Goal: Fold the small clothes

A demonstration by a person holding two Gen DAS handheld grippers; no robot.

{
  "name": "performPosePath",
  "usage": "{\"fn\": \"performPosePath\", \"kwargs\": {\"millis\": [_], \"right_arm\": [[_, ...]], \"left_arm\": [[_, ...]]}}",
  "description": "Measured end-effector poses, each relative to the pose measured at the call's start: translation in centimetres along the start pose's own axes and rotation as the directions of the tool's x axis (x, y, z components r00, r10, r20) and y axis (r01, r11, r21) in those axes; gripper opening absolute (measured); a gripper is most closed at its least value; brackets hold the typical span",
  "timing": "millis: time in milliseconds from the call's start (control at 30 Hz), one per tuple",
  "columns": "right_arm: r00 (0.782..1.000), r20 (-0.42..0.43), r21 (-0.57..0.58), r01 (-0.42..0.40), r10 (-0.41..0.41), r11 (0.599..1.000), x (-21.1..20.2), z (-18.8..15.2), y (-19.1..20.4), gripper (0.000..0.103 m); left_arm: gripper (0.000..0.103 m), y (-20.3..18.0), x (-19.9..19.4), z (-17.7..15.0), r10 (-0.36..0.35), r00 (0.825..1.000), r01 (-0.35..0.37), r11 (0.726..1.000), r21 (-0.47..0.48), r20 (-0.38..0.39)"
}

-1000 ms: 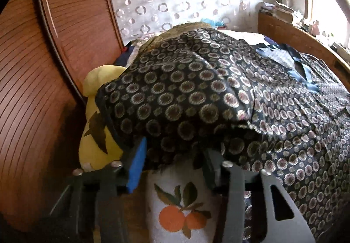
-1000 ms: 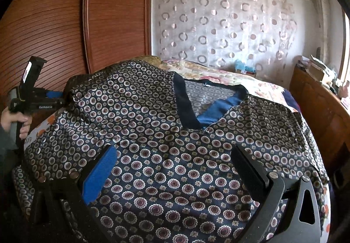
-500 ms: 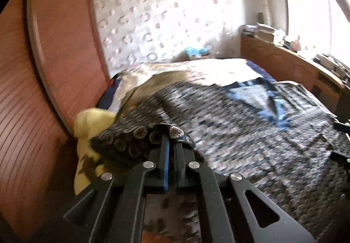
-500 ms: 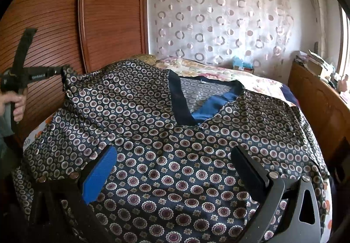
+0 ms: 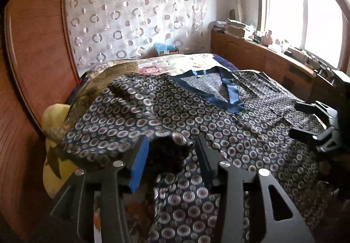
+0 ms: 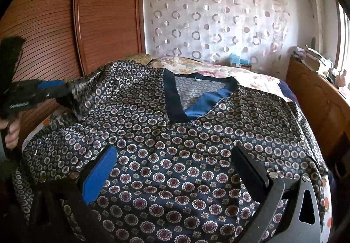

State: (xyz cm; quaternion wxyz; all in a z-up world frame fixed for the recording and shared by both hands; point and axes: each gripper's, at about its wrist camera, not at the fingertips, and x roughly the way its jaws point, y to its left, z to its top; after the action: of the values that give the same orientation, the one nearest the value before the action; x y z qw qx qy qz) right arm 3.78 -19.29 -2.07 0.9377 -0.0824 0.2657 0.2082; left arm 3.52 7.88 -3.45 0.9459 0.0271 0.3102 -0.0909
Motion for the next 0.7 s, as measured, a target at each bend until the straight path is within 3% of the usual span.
{"fn": "performPosePath", "kwargs": {"millis": [133,200,467,700], "right_arm": [[1.000,-0.004,-0.008,-0.008,0.008,1.000,0.2,0.4,0.2,0.103],[1.000,-0.002,-0.013,-0.024,0.024,1.000,0.2,0.8,0.4,0.103],[0.986,0.021,-0.077,-0.164,0.166,0.983,1.4,4.5,2.7,0.102],[0.947,0.007,-0.191,-0.313,0.320,0.930,4.4,8.7,8.1,0.097]], "left_arm": [[0.072,1.4,-2.2,-0.9,0.012,0.999,-0.010,0.999,-0.052,0.043],[0.075,2.0,-3.1,-1.3,0.029,0.998,-0.024,0.997,-0.073,0.063],[0.076,5.4,-5.9,-3.1,0.141,0.985,-0.123,0.979,-0.160,0.103],[0.076,7.5,-7.0,-4.3,0.197,0.975,-0.173,0.964,-0.203,0.107]]}}
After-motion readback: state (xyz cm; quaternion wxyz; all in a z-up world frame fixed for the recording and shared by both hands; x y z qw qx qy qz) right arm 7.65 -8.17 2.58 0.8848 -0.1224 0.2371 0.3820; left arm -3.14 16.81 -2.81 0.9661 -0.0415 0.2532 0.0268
